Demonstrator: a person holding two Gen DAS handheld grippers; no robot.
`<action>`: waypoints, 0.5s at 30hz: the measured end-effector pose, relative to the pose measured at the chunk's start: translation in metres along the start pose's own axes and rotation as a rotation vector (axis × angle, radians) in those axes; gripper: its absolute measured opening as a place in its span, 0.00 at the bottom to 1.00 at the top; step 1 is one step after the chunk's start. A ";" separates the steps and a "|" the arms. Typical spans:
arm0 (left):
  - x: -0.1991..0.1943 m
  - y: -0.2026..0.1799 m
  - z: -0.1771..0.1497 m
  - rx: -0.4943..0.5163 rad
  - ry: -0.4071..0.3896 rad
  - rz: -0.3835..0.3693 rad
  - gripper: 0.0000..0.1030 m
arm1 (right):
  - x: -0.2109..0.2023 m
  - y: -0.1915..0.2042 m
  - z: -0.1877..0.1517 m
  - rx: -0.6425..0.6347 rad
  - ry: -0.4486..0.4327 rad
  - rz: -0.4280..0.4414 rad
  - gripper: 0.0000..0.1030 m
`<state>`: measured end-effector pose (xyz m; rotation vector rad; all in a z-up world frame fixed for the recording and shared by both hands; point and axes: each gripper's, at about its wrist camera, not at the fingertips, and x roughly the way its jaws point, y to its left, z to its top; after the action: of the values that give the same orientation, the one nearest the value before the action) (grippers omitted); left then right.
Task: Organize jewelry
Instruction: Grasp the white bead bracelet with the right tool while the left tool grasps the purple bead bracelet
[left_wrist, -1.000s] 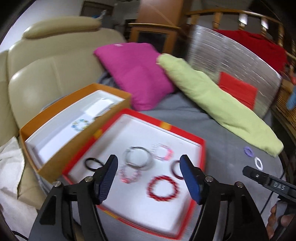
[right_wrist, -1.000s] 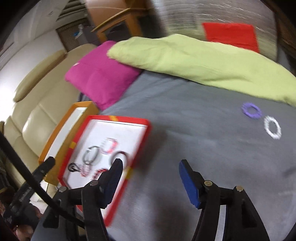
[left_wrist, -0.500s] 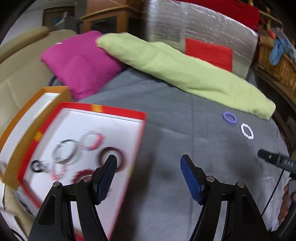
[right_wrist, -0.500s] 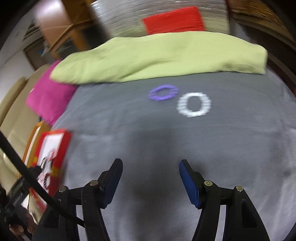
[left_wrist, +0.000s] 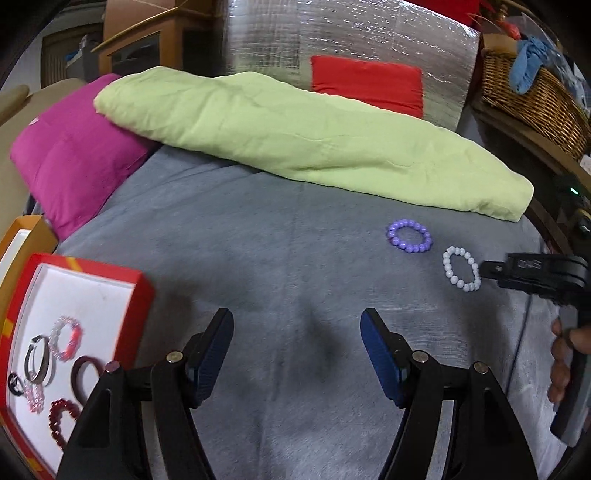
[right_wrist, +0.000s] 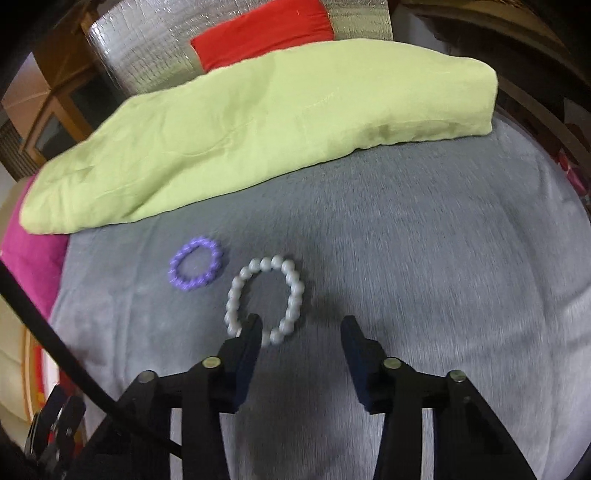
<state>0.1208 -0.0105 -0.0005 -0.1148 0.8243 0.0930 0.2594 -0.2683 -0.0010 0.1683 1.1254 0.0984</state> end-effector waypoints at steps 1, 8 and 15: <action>0.003 -0.002 0.000 0.008 0.002 0.004 0.70 | 0.006 0.003 0.001 -0.005 0.016 -0.022 0.40; 0.012 -0.002 0.002 0.023 0.018 0.024 0.70 | 0.020 0.008 -0.001 -0.025 0.033 -0.080 0.10; 0.027 -0.031 0.029 0.054 0.028 -0.002 0.70 | -0.023 -0.025 -0.042 0.156 -0.072 0.099 0.10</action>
<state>0.1636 -0.0359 0.0013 -0.0663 0.8536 0.0679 0.2117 -0.2927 -0.0026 0.3639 1.0528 0.0920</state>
